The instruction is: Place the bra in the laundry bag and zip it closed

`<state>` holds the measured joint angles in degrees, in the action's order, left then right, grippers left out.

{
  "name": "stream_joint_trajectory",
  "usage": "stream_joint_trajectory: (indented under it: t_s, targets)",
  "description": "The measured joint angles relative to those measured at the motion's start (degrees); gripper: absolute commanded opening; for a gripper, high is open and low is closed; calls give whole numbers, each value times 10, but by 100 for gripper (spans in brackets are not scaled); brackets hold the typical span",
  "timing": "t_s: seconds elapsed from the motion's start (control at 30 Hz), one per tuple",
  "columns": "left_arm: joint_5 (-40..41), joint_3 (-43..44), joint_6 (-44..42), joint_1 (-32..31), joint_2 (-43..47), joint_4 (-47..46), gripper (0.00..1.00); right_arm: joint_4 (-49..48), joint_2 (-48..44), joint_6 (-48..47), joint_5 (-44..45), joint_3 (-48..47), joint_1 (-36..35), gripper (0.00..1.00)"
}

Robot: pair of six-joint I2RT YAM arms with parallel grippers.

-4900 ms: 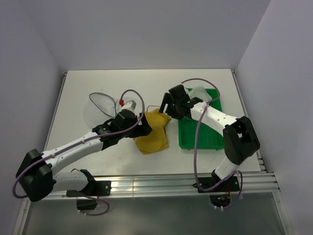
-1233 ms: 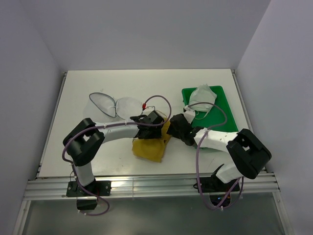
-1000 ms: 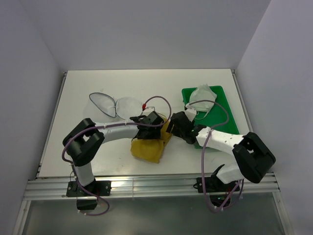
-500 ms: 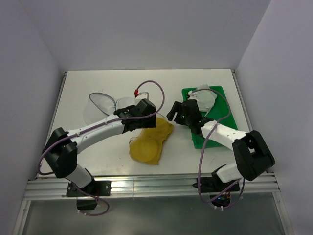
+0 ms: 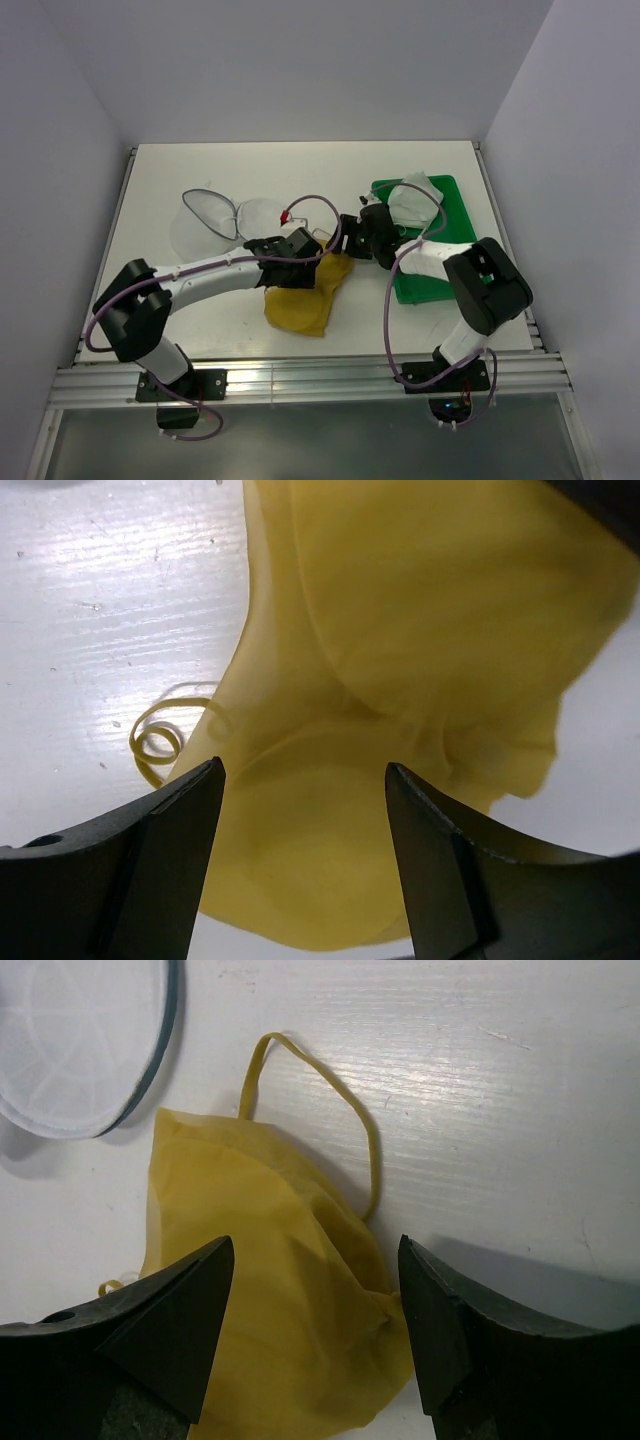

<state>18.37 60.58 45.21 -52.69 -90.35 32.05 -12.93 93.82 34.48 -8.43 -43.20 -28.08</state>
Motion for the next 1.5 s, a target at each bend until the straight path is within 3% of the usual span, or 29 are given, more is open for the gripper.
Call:
stream_joint_trajectory:
  t_s: [0.3,0.73,0.8,0.9,0.93,1.03,1.07,1.23,1.5]
  targets:
    - [40,1,10,-9,-88,3,71,-33,7,-9,-24,0,0,68]
    - [53,9,10,-11,-107,-2,71,-47,43,-33,-41,1,0,63]
    - [54,9,10,-11,-107,-2,71,-47,45,-38,-41,1,0,60]
    - [55,9,10,-11,-108,-2,70,-56,52,-42,-46,0,0,44]
    - [55,9,10,-11,-108,-3,70,-56,55,-43,-49,0,0,33]
    - [55,9,10,-11,-108,-7,71,-58,61,-44,-54,0,0,15]
    - [55,9,10,-11,-109,-9,70,-58,62,-45,-56,0,0,12]
    - [56,10,10,-11,-110,-14,70,-49,45,-43,-60,4,0,9]
    - [54,69,3,3,-157,-29,68,15,-127,-49,-45,12,10,9]
